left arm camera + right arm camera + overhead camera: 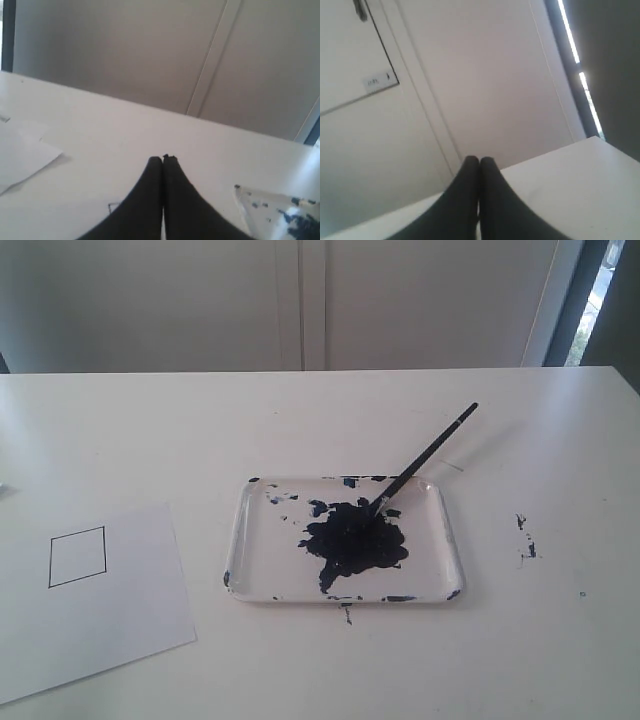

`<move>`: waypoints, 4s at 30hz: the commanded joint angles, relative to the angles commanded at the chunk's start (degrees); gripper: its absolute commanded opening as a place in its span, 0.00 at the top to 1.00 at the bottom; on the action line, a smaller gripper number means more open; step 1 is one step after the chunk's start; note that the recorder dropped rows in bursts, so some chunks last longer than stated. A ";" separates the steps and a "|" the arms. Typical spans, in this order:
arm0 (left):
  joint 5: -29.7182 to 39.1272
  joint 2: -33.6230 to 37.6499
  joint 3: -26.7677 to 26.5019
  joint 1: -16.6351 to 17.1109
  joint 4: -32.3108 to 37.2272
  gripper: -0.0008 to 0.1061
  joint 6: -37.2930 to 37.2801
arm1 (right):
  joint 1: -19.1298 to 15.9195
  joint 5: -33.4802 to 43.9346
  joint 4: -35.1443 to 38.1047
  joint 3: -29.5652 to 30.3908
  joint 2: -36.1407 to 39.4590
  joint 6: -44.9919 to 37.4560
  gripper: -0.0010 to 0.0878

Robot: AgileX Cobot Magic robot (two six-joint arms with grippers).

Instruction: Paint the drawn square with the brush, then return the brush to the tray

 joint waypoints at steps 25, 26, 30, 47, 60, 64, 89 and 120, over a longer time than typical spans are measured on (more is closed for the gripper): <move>16.81 19.04 -19.37 0.00 9.60 0.99 -5.35 | 0.35 24.41 -4.87 -30.91 23.56 -4.92 0.99; 17.66 20.68 -20.31 0.00 9.60 0.99 -4.85 | 0.35 25.96 -4.68 -33.01 25.99 -5.73 0.99; 20.77 28.44 -23.04 0.00 9.60 0.99 -2.94 | 0.35 33.58 -1.57 -40.44 39.01 -10.91 0.99; 28.89 44.46 -25.41 0.00 0.53 0.99 6.72 | 0.35 24.76 1.55 -48.93 70.97 -13.17 0.99; 28.07 45.02 -25.41 0.00 0.27 0.99 7.80 | 0.35 17.80 12.00 -50.09 88.58 -13.17 0.99; 27.93 45.02 -25.41 0.00 0.27 0.99 8.24 | 1.61 18.25 13.34 -51.57 92.37 -13.17 0.99; 27.82 45.02 -25.41 0.00 -0.09 0.99 8.48 | 7.79 12.72 18.47 -69.90 114.77 -4.34 0.47; 28.09 45.02 -25.41 0.00 -1.56 0.99 10.16 | 8.48 10.17 18.26 -78.73 125.51 -4.03 0.47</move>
